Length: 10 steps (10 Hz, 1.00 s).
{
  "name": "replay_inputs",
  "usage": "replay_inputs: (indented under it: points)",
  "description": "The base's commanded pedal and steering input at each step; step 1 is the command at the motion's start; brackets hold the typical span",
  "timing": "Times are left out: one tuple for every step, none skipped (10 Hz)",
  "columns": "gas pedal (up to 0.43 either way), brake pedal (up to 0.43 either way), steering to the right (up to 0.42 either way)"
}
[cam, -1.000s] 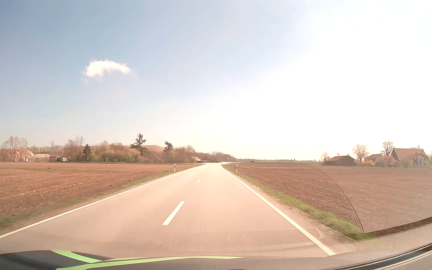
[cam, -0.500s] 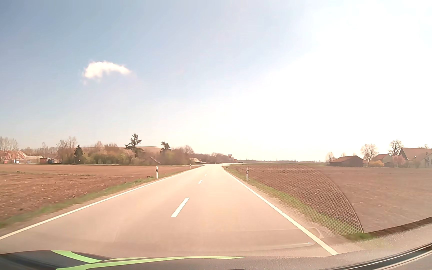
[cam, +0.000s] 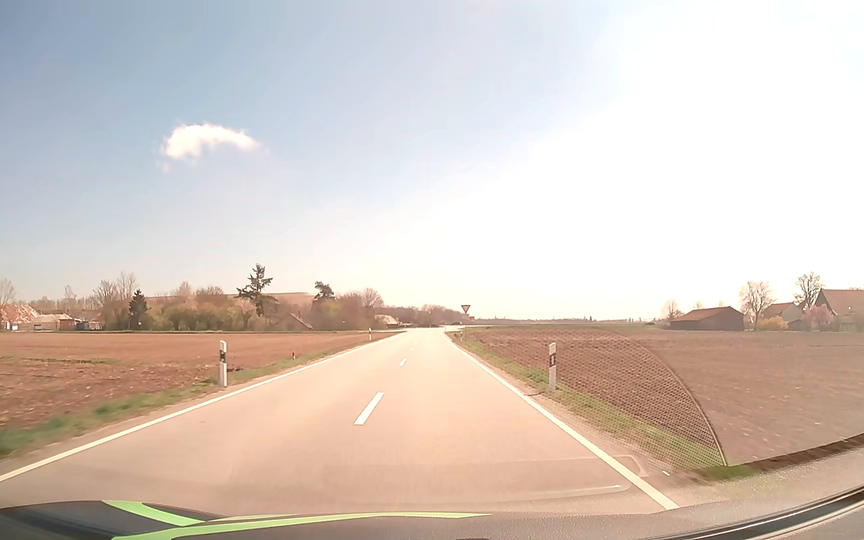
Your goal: Follow the waypoints while adhering to traffic rules and regulations
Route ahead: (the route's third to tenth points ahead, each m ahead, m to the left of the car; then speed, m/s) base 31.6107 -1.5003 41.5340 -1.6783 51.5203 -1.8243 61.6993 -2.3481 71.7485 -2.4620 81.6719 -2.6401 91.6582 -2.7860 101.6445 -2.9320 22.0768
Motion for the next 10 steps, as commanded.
replay_inputs:
  points:
    - [0.138,0.0,0.0]
    - [0.138,0.0,0.0]
    - [0.138,0.0,0.0]
    - [0.098,0.0,0.0]
    - [0.0,0.0,0.0]
    - [0.0,0.0,0.0]
    - [0.0,0.0,0.0]
    - [0.0,0.0,0.0]
    - [0.0,0.0,0.0]
    - [0.0,0.0,-0.001]
